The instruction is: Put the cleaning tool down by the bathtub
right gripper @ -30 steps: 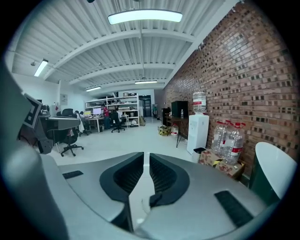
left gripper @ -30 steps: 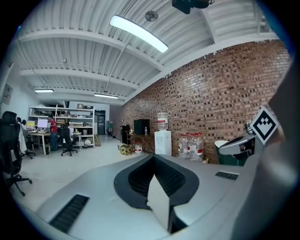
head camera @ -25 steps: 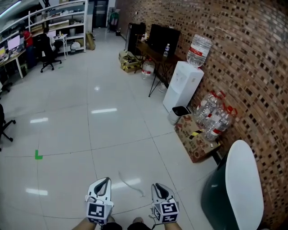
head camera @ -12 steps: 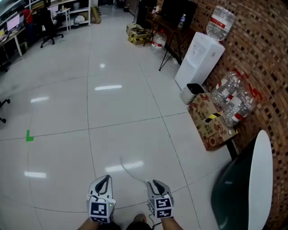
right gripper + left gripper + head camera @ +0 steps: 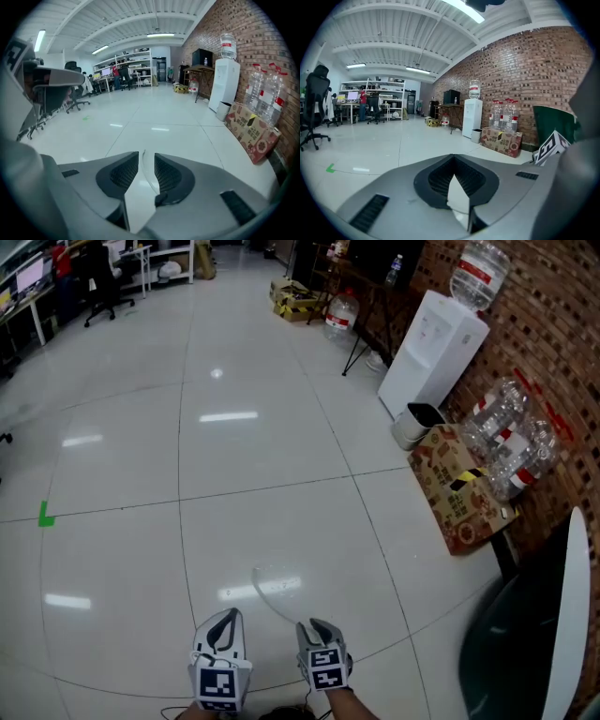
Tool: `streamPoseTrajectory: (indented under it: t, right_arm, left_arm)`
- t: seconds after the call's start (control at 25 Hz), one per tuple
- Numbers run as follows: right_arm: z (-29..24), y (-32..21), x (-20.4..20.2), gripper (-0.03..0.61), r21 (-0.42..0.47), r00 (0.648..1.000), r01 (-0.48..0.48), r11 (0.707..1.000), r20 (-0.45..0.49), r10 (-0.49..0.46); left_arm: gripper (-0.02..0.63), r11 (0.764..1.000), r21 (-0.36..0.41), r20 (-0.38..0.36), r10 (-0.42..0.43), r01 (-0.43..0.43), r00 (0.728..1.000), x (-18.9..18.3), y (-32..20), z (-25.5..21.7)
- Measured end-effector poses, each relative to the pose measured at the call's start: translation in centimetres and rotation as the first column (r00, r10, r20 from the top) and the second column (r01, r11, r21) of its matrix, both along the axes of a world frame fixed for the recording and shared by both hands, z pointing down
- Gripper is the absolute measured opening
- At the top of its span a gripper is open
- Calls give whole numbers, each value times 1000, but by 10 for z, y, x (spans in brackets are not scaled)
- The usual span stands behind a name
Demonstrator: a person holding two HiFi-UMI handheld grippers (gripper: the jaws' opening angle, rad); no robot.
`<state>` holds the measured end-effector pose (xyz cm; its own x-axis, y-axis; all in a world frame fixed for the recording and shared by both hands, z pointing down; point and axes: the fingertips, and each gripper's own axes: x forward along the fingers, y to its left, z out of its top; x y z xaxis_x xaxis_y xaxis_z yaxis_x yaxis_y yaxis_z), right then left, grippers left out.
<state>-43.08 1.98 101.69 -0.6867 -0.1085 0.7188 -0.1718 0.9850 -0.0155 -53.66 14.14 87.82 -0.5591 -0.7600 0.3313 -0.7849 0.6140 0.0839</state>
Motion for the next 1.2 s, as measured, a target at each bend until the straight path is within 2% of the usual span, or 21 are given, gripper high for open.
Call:
streamPoseTrajectory:
  t: [0.12,0.24,0.4,0.52,0.76,0.88,1.0,1.2]
  right_arm:
    - [53,1,-12,133,47,996,72,996,-52,-69]
    - [103,1,-18,153,65,986,138,988,-108,-131]
    - [169,4,-15,163,75,949,264,962,-199,-245]
    - [211,-1,-8,163,71,926,301,951,-258,-274]
    - [267,-9,0,170,63,877,366,929,-358,-321]
    - [285,-14,-2,171,58,856,387,920,-392,-336]
    - [296,-13,-4,170,43,831,419,907,-422,-363]
    - [316,-5,-7,170,26,795,459,888,-459,-398]
  left_arm:
    - [5,1000,-1,11,20,-20,1000,-7,-6,31]
    - [5,1000,21,-16,3,-2,1000,-15,-8,57]
    - [5,999,38,-30,-16,17,999,-24,-13,86]
    - [5,1000,22,-34,7,-6,999,-25,-22,107]
    - [5,998,-1,-18,63,-63,998,-18,-36,116]
    - [5,998,-17,-34,59,-60,998,-23,-36,123]
    - [5,997,-56,-42,47,-50,998,-28,-34,135]
    - [5,989,-127,-30,77,-80,997,-24,-37,155]
